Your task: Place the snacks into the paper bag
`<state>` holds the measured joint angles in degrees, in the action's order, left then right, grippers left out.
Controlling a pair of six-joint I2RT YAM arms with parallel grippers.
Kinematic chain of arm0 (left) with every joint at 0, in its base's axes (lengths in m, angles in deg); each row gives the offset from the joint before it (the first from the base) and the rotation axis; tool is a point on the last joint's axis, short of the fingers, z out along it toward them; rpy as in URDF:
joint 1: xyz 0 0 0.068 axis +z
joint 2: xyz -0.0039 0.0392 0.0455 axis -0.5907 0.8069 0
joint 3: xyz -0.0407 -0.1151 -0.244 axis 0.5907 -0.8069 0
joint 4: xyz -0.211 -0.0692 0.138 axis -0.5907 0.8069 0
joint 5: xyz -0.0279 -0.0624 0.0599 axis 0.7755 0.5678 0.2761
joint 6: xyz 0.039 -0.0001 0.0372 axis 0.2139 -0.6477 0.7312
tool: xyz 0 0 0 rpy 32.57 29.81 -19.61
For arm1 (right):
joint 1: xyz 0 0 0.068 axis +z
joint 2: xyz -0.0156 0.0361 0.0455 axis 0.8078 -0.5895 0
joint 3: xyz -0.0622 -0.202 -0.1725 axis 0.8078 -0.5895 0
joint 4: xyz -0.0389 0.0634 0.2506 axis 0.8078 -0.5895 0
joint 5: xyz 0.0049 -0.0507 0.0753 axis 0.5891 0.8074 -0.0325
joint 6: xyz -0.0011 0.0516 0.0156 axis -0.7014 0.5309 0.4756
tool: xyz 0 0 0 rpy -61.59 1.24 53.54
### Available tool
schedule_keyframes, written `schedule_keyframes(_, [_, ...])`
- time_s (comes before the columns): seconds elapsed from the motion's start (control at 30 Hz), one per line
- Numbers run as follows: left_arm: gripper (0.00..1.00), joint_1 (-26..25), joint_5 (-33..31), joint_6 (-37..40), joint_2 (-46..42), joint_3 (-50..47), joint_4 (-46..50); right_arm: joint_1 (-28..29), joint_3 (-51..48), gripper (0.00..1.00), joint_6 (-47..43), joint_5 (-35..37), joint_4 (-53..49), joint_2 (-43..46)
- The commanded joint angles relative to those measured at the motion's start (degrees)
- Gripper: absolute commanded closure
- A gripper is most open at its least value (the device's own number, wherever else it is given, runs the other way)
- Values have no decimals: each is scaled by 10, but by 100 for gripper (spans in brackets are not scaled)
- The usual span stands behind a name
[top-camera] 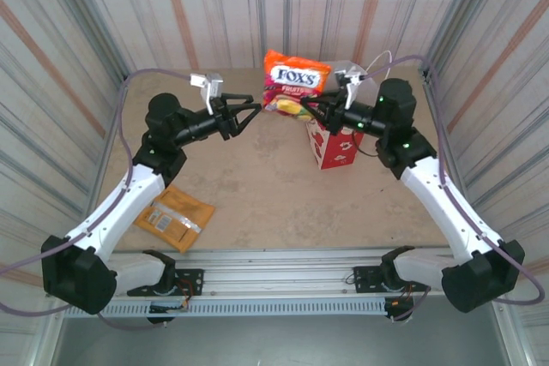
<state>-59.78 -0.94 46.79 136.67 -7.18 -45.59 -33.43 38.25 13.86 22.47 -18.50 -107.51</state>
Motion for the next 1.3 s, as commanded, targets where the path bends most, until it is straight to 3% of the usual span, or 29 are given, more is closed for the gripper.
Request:
schedule_keyframes(0.0, [42, -16, -42, 26, 23, 41, 48, -45, 62, 100, -47, -15, -84, 30])
schedule_keyframes(0.2, [41, -51, -104, 36, 109, 139, 125, -139, 149, 100, -57, -5, -206, 13])
schedule_keyframes(0.43, [37, -97, -97, 32, 233, 270, 166, -220, 223, 100, -59, 20, -316, -44])
schedule_keyframes(0.8, [37, -125, -104, -8, 353, 372, 146, -223, 312, 100, -123, 73, -453, -151])
schedule_keyframes(1.0, [43, -127, -91, -14, 392, 417, 148, -201, 335, 100, -161, 98, -499, -190])
schedule_keyframes(1.1, [52, -130, -86, -4, 401, 434, 155, -188, 350, 100, -171, 105, -516, -213])
schedule_keyframes(1.27, [94, -129, -84, 7, 390, 430, 158, -164, 397, 100, -193, 149, -573, -256])
